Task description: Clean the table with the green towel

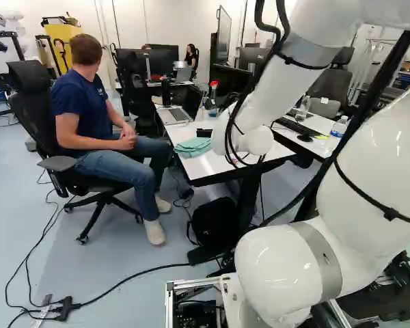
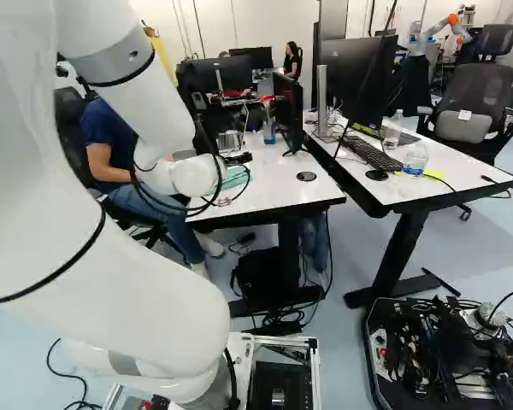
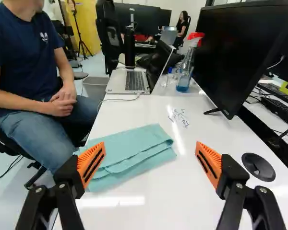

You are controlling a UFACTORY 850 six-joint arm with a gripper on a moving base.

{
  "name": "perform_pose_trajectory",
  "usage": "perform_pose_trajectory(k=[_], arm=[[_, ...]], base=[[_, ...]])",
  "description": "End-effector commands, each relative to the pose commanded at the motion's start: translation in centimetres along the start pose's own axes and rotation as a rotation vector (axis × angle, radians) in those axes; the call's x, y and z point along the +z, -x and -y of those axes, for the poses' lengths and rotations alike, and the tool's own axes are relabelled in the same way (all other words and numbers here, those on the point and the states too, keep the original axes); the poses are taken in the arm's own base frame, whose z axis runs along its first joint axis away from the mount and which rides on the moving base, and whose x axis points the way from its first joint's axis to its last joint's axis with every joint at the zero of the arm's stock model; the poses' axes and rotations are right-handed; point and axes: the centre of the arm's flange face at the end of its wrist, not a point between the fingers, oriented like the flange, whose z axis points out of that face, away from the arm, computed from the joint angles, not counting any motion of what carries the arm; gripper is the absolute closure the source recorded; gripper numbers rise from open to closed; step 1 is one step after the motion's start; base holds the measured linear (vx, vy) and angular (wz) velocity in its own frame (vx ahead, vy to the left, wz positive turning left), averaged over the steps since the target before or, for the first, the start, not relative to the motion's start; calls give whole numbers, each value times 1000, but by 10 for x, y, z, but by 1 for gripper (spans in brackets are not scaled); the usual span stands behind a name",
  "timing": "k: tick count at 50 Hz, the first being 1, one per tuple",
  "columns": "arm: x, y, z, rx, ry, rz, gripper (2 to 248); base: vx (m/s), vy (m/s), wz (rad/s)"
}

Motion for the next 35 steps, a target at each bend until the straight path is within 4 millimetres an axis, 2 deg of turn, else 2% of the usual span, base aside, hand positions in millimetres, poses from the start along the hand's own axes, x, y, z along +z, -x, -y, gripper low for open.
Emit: perform_pose_trajectory(k=[16, 35], arm=[[17, -15, 1, -76, -50, 72, 3], [26, -27, 0, -176, -89, 185, 3]], base=[[0, 0, 0], [0, 0, 0]])
